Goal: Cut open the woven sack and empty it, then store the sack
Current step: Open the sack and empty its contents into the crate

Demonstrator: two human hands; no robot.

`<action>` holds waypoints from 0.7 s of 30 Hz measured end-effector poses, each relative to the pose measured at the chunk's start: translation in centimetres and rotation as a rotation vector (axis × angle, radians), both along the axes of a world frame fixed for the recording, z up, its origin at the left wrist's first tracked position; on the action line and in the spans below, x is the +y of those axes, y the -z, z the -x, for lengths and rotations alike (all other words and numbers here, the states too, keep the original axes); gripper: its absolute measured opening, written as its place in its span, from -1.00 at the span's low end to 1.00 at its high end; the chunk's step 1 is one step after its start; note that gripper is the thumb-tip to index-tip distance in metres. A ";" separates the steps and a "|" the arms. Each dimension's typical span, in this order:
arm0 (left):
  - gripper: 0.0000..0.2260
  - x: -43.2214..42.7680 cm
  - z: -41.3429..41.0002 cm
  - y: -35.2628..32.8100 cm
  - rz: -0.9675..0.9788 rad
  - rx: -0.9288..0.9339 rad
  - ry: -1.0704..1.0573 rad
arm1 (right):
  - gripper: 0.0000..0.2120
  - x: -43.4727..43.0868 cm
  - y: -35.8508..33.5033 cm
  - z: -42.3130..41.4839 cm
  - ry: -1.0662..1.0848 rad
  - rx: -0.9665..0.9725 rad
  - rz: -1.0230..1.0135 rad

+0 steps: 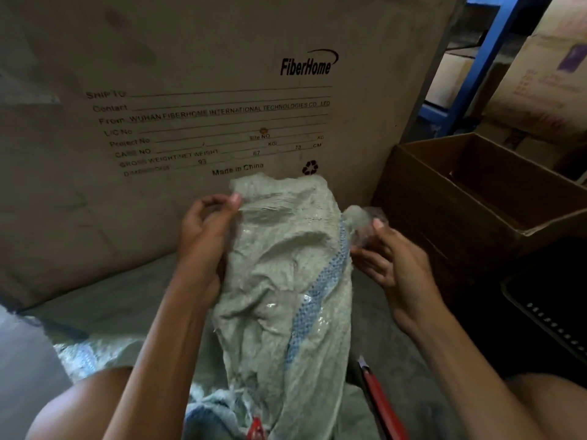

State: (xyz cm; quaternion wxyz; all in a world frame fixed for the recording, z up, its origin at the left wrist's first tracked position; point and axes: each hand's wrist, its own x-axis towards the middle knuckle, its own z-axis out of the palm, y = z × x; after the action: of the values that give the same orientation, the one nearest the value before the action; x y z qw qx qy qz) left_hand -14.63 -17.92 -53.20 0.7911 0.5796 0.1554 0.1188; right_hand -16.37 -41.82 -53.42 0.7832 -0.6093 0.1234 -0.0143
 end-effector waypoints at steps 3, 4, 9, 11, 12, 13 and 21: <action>-0.33 -0.2 0.7 -0.1 -0.312 0.031 0.245 | -0.78 0.5 0.2 0.5 -0.009 -0.088 0.004; -0.25 -0.2 0.9 0.3 -0.447 0.049 0.326 | -0.71 0.6 0.2 0.7 -0.010 -0.101 -0.005; -0.45 0.3 0.2 3.2 -0.707 0.087 -0.002 | -0.62 -0.3 0.9 0.4 0.055 -0.081 -0.115; -0.54 0.9 -0.1 3.1 -0.695 0.134 -0.141 | -0.76 -1.3 1.6 -0.4 0.220 0.001 -0.215; -0.57 1.2 -0.1 2.8 -0.763 0.147 -0.193 | -0.80 -1.8 1.9 -0.6 0.296 0.035 -0.281; -0.60 1.6 -0.1 2.6 -0.861 0.151 -0.236 | -0.83 -2.1 2.0 -0.7 0.349 0.057 -0.332; -0.68 -0.4 0.0 2.0 -0.288 0.106 -0.100 | -0.84 1.4 3.0 0.8 0.137 0.321 -0.227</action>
State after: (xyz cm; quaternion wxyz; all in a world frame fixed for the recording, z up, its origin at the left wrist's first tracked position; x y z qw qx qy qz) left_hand -14.62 -18.36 -55.23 0.6837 0.6839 0.2070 0.1482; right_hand -17.16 -40.46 -56.46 0.8143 -0.5018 0.2884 0.0436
